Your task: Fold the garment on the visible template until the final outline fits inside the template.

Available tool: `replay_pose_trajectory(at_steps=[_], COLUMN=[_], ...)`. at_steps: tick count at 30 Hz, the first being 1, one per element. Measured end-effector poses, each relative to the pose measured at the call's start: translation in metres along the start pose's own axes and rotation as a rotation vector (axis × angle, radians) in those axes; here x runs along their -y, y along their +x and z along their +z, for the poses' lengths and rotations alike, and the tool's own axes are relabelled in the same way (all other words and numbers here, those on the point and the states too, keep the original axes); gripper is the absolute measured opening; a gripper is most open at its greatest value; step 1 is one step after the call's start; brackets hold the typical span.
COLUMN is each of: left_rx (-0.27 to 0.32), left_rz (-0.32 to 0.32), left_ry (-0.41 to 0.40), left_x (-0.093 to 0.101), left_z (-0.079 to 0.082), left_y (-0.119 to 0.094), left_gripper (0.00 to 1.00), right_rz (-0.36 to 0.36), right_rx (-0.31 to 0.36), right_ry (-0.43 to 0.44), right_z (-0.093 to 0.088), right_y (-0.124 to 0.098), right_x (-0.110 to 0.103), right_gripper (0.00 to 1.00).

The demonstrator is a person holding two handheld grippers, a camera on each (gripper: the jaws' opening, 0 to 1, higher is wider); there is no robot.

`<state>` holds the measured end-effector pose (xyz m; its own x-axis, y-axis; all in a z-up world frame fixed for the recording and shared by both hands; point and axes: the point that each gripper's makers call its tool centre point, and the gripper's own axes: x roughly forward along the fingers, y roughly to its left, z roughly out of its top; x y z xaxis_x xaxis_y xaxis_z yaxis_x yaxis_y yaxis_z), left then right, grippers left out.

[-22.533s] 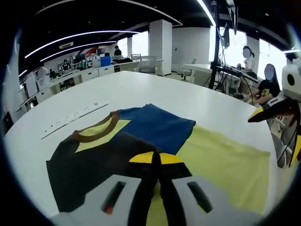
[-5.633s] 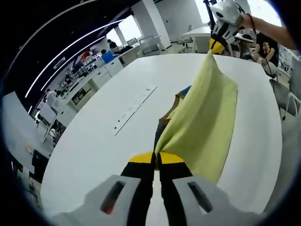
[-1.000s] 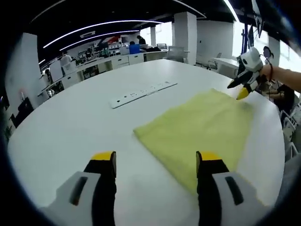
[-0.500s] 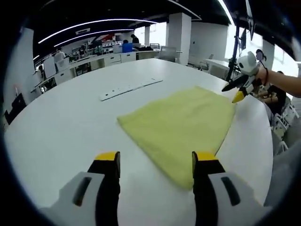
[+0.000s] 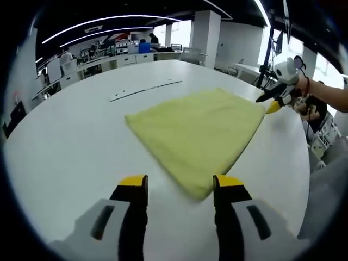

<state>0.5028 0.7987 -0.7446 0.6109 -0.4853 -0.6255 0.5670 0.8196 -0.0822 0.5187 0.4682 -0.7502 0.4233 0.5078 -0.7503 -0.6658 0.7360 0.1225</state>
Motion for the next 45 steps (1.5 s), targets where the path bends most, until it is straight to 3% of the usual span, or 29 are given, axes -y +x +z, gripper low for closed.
replay_pose_trajectory(at_steps=[14, 19, 22, 37, 45], left_rx=[-0.054, -0.053, -0.048, -0.038, -0.045], left_rz=[-0.027, -0.035, -0.041, -0.054, -0.045], left_ry=[0.009, 0.001, -0.010, -0.029, -0.025], left_x=[0.013, 0.016, 0.017, 0.019, 0.016], left_z=[-0.020, -0.023, -0.024, -0.023, -0.025], left_y=[0.001, 0.000, 0.000, 0.002, 0.001], left_gripper=[0.25, 0.21, 0.13, 0.02, 0.00], right_rz=[-0.025, -0.041, -0.039, -0.044, -0.046], right_rx=[-0.001, 0.014, 0.017, 0.037, 0.039], right_ry=[0.028, 0.043, 0.058, 0.070, 0.069], right_z=[-0.021, -0.021, -0.022, -0.021, -0.022], right_y=[-0.003, -0.004, -0.004, -0.003, -0.006], right_x=[0.002, 0.005, 0.005, 0.007, 0.009], right_gripper=[0.22, 0.15, 0.11, 0.00, 0.00])
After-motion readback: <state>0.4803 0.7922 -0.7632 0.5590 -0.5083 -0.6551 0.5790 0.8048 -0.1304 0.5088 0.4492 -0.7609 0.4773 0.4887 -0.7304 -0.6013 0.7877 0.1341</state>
